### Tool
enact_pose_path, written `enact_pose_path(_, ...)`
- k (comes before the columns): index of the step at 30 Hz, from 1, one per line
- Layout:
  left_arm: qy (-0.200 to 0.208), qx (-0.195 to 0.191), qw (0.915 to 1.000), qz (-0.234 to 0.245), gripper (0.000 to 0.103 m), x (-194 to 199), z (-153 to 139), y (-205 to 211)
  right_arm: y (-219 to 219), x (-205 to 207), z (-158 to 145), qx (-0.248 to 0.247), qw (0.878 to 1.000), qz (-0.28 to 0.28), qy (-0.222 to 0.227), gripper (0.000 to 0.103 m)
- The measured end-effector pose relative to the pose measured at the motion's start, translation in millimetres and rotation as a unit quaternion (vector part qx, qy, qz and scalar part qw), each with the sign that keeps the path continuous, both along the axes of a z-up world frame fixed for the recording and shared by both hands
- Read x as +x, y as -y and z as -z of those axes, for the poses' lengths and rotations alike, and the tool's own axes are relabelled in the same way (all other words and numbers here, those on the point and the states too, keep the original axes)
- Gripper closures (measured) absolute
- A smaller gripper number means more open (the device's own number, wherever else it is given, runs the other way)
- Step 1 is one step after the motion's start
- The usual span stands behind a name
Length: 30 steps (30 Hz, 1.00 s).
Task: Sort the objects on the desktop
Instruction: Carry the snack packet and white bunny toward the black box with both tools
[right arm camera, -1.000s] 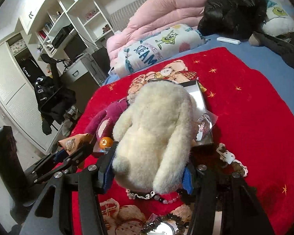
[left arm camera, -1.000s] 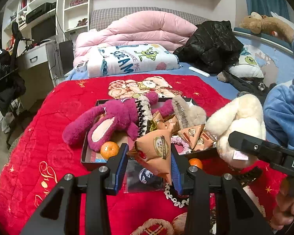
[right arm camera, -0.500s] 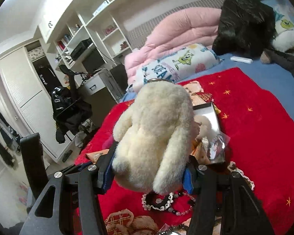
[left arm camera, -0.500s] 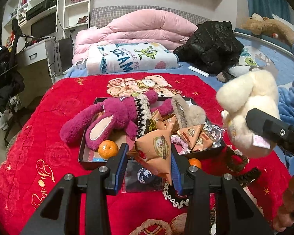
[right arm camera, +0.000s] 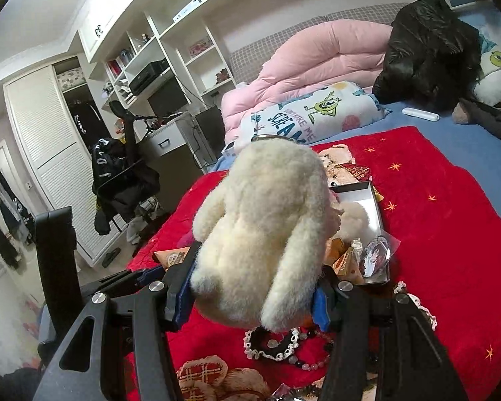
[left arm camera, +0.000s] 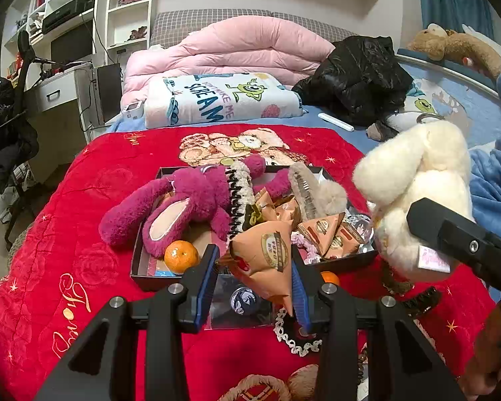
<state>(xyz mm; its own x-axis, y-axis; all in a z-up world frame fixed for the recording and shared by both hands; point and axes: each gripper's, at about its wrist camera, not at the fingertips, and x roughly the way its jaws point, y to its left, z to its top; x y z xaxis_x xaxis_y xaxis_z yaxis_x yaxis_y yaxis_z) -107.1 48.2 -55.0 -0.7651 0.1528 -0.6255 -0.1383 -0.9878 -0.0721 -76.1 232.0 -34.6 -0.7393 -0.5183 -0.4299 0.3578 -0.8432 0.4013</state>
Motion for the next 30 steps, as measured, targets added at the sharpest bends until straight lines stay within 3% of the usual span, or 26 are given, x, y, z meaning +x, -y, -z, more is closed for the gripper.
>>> enact_pose_path(10,0.004,-0.008,0.9999,0.006,0.062,-2.5,0.9,-2.8,3.6,0.3,1.9,0.008,1.0,-0.001,0.002,0.049)
enact_pose_path(19,0.015,-0.004,0.9998,0.008,0.062,-8.6,2.3,1.3,17.1,-1.7,6.4,0.05,0.999,0.012,0.003,0.049)
enact_pose_path(30,0.025,0.01,0.9996,-0.012,0.062,-14.0,4.6,11.7,18.4,-21.8,25.7,0.105,0.991,0.05,0.073,0.049)
